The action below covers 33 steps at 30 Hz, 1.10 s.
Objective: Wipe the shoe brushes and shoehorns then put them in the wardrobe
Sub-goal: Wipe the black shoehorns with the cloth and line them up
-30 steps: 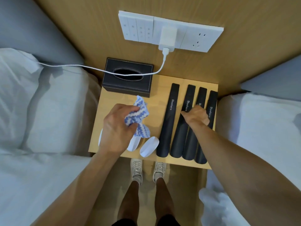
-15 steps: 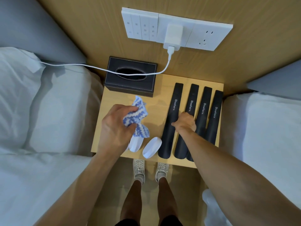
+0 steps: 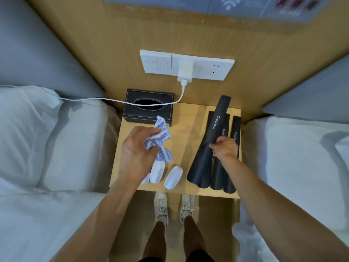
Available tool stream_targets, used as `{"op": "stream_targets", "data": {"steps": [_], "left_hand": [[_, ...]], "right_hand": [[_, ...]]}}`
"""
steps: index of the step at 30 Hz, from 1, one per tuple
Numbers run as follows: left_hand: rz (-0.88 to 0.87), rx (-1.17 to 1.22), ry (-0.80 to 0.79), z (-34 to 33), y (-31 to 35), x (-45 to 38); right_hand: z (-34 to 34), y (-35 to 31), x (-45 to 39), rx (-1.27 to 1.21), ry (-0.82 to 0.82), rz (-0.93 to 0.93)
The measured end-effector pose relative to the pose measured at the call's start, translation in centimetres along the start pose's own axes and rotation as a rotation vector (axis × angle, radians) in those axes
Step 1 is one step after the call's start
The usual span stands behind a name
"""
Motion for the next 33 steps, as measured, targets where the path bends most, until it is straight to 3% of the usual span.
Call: {"op": "stream_targets", "data": {"steps": [5, 9, 17, 23, 33], "left_hand": [[-0.096, 0.036, -0.025, 1.9, 3.4, -0.4], [-0.189, 0.061, -0.022, 3.9, 6.9, -0.8], [-0.352, 0.045, 0.039, 9.1, 14.6, -1.9], [-0.43, 0.043, 0.127, 14.9, 20.4, -2.4], [-0.468, 0.047, 0.367, 24.2, 26.1, -2.0]], "right_hand": [[5.6, -1.8, 4.4, -0.31, 0.024, 0.074], [10.0, -5.1, 9.5, -0.568, 0.005, 0.25], [16.5, -13.5, 18.3, -0.781, 0.064, 0.575], [17.4, -21.1, 23.4, -0.705, -0.048, 0.83], [15.5, -29.4, 29.7, -0.475, -0.288, 1.061]]}}
Point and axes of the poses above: each hand's wrist, its own x-axis away from the middle knuckle, its own z-axis out of the back of the hand, y = z × x, the point moved 6 cm from there along -x, towards the middle knuckle, and after that the axes turned 13 degrees about -x, right-handed, at the moved point
